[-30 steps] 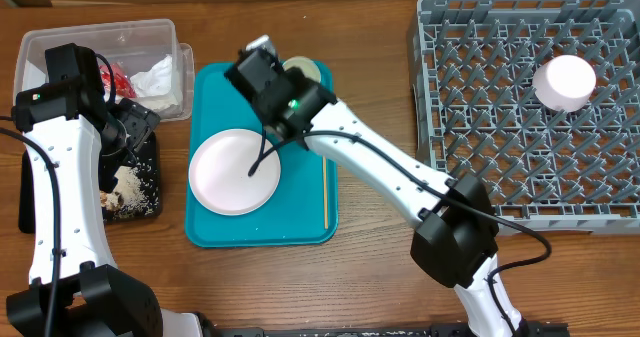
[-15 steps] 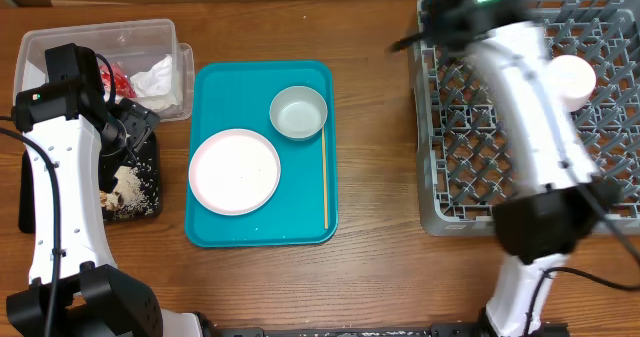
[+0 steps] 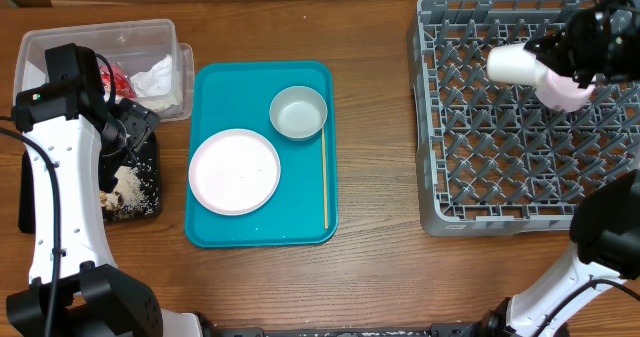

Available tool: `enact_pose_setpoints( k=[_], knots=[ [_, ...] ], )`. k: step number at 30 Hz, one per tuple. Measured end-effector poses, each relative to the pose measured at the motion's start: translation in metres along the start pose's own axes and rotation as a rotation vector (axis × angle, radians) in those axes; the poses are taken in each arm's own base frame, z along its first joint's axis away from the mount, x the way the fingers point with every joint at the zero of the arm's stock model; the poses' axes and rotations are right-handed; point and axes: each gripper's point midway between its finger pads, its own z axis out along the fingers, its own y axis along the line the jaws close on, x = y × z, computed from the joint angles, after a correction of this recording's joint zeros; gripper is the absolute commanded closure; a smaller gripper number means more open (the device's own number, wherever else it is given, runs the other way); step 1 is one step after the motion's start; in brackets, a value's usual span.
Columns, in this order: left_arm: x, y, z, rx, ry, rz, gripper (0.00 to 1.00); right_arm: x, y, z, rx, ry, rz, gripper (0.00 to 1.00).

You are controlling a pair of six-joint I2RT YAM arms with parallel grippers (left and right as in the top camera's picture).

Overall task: Sort waste into correct bins and load items into the dishwasher
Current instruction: 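Lower the white cup into the rack beside the pink bowl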

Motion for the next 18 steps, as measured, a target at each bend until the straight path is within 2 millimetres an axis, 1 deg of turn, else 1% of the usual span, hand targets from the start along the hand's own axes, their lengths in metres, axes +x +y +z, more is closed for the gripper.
enact_pose_setpoints(
  k=[2, 4, 9, 13, 18],
  knots=[
    [0.000, 0.000, 0.000, 0.000, 0.000, 0.000, 0.00, 0.004, -0.005, 0.002, -0.122, 0.030, 0.023, 0.96],
    [0.000, 0.000, 0.000, -0.001, -0.001, 0.000, 0.00, 0.010, -0.015, 0.006, -0.228, 0.053, 0.054, 0.96],
    [0.000, 0.000, 0.000, 0.000, 0.000, 0.000, 0.00, 0.021, -0.031, 0.016, -0.408, 0.077, 0.080, 0.96],
    [0.000, 0.000, 0.000, 0.000, 0.000, 0.000, 0.00, 0.030, -0.039, 0.019, -0.464, 0.092, 0.120, 0.96],
    [0.000, 0.000, 0.000, 0.000, 0.000, 0.000, 0.00, 0.033, -0.052, 0.024, -0.440, 0.090, 0.135, 0.96]
  ],
)
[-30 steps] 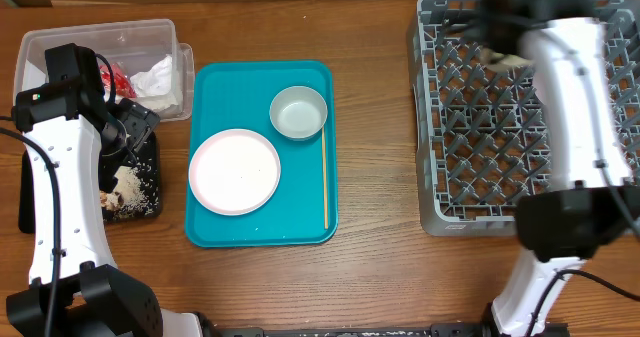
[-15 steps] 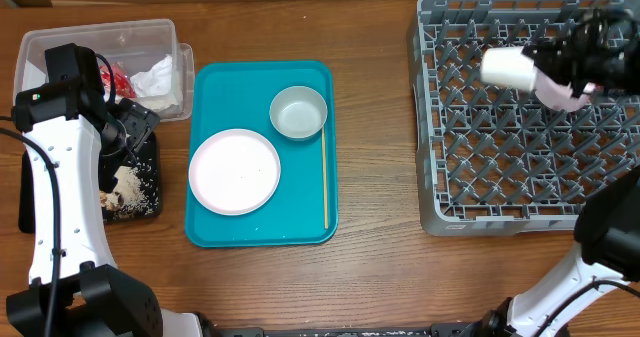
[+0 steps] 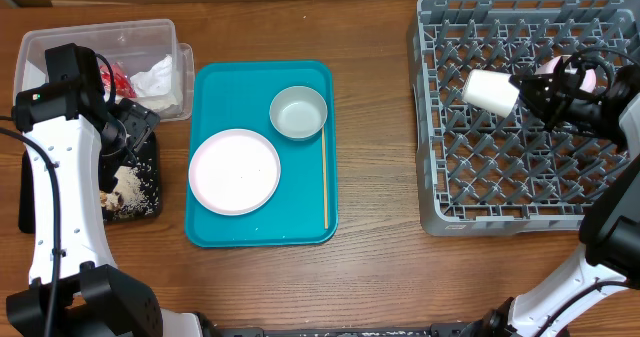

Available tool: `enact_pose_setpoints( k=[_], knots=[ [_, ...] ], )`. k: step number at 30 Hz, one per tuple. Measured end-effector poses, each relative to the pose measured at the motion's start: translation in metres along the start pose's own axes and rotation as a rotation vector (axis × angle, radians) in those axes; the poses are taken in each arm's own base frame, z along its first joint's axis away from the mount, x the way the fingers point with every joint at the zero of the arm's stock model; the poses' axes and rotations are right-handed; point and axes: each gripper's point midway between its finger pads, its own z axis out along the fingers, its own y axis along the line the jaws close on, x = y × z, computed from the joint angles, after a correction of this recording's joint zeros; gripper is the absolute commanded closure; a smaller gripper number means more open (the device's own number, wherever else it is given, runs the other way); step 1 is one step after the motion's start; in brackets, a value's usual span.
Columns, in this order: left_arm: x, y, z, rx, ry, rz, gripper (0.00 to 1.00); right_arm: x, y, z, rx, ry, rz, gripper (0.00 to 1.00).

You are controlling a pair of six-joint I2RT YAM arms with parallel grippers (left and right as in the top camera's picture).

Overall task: Sort waste into correct bins and load items into the dishwasher
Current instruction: 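Lower the white cup into the rack beside the pink bowl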

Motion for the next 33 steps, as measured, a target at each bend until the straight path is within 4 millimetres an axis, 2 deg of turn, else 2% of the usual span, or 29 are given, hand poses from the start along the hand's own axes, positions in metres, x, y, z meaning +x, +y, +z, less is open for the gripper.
enact_pose_setpoints(
  k=[4, 9, 26, 33],
  knots=[
    [0.000, 0.000, 0.000, 0.000, 0.000, 0.000, 0.00, -0.007, -0.013, -0.001, 0.069, -0.021, -0.028, 0.96],
    [0.000, 0.000, 0.000, 0.000, 0.000, 0.000, 0.00, -0.017, -0.018, -0.002, 0.105, -0.046, -0.039, 0.96],
    [0.000, 0.000, 0.000, 0.000, 0.000, 0.000, 0.00, -0.018, -0.020, 0.006, 0.121, -0.041, -0.032, 0.96],
    [0.000, 0.000, 0.000, 0.000, 0.000, 0.000, 0.00, -0.022, -0.034, 0.005, 0.175, -0.058, 0.015, 0.96]
  ],
)
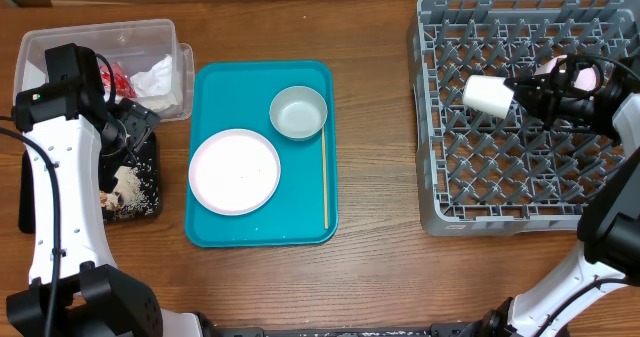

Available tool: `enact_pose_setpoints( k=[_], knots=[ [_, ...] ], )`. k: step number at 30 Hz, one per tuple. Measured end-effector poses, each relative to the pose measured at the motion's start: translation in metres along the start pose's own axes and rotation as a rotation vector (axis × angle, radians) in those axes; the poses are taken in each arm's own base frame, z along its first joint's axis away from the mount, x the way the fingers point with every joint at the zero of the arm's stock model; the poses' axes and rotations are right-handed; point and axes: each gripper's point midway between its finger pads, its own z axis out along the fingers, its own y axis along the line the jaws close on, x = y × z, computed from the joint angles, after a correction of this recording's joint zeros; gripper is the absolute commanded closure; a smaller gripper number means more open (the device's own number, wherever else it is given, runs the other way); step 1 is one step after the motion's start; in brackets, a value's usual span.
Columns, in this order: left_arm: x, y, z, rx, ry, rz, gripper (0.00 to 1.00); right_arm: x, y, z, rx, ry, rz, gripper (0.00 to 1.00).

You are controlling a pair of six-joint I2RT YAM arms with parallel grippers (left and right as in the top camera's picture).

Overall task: Sort waste into correct bins and load items into the dishwasher
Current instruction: 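Lower the white cup into the rack beside the pink bowl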

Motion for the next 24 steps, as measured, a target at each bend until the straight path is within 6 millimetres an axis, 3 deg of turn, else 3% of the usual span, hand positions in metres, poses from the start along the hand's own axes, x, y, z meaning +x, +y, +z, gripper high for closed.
enact_pose_setpoints(
  k=[24],
  knots=[
    [0.000, 0.000, 0.000, 0.000, 0.000, 0.000, 0.00, -0.009, -0.013, -0.013, 0.183, -0.060, 0.056, 0.96]
  ],
)
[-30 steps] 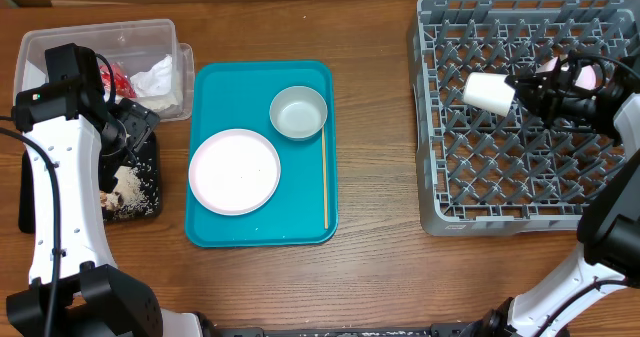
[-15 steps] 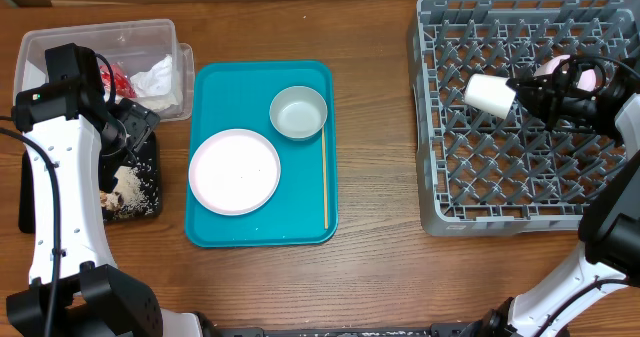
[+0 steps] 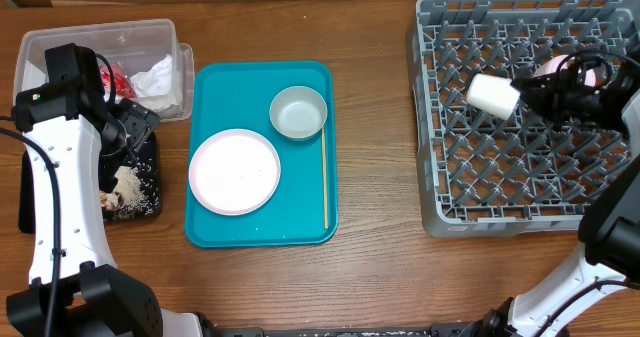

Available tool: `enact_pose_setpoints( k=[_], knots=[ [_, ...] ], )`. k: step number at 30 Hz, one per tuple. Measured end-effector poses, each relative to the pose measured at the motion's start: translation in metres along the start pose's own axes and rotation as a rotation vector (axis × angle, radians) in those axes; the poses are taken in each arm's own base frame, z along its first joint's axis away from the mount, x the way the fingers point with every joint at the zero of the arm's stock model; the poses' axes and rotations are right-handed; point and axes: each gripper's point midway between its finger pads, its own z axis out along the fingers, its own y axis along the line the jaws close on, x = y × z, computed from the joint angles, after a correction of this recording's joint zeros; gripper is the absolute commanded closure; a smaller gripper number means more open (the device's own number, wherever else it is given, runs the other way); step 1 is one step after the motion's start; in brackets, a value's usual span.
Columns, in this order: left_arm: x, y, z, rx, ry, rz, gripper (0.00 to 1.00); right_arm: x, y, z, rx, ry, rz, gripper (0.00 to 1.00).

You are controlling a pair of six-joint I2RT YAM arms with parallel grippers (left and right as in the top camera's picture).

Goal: Sort waste into correct bins and load items into the dishwasher

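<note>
My right gripper (image 3: 520,95) reaches left over the grey dish rack (image 3: 440,127), shut on a white cup (image 3: 493,93) lying on its side above the rack's tines. A pink cup (image 3: 578,69) shows in the rack behind that arm, partly hidden. On the teal tray (image 3: 215,82) are a white plate (image 3: 235,171), a pale bowl (image 3: 298,112) and a thin wooden chopstick (image 3: 325,177). My left gripper (image 3: 138,129) hangs over the black food tray (image 3: 135,192); its fingers are too dark to read.
A clear plastic bin (image 3: 60,47) with red and white waste stands at the back left. The black tray beside it holds rice scraps. The dish rack fills the right side of the table up to its edge.
The white cup in my right gripper has shifted a little to the right over the rack. The left arm and the tray items have not moved.
My right gripper held the white cup high over the rack's back right, with the pink cup showing beneath it. Then it was lower and further left over the rack's middle, the pink cup behind the arm. It has stayed there with small shifts. The left arm never moved.
</note>
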Motion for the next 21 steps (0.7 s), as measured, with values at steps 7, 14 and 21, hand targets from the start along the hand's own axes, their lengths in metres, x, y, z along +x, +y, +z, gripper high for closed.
enact_pose_setpoints(
  k=[7, 14, 21],
  knots=[
    [0.000, 0.000, 0.000, 0.000, 0.000, 0.000, 0.00, -0.015, -0.024, -0.025, 0.275, -0.095, 0.057, 0.91],
    [0.000, 0.000, 0.000, 0.000, 0.000, 0.000, 0.00, -0.024, -0.089, -0.072, 0.590, -0.200, 0.162, 0.83],
    [0.000, 0.000, 0.000, 0.000, 0.000, 0.000, 0.00, -0.020, -0.099, -0.087, 0.702, -0.212, 0.201, 0.96]
  ],
)
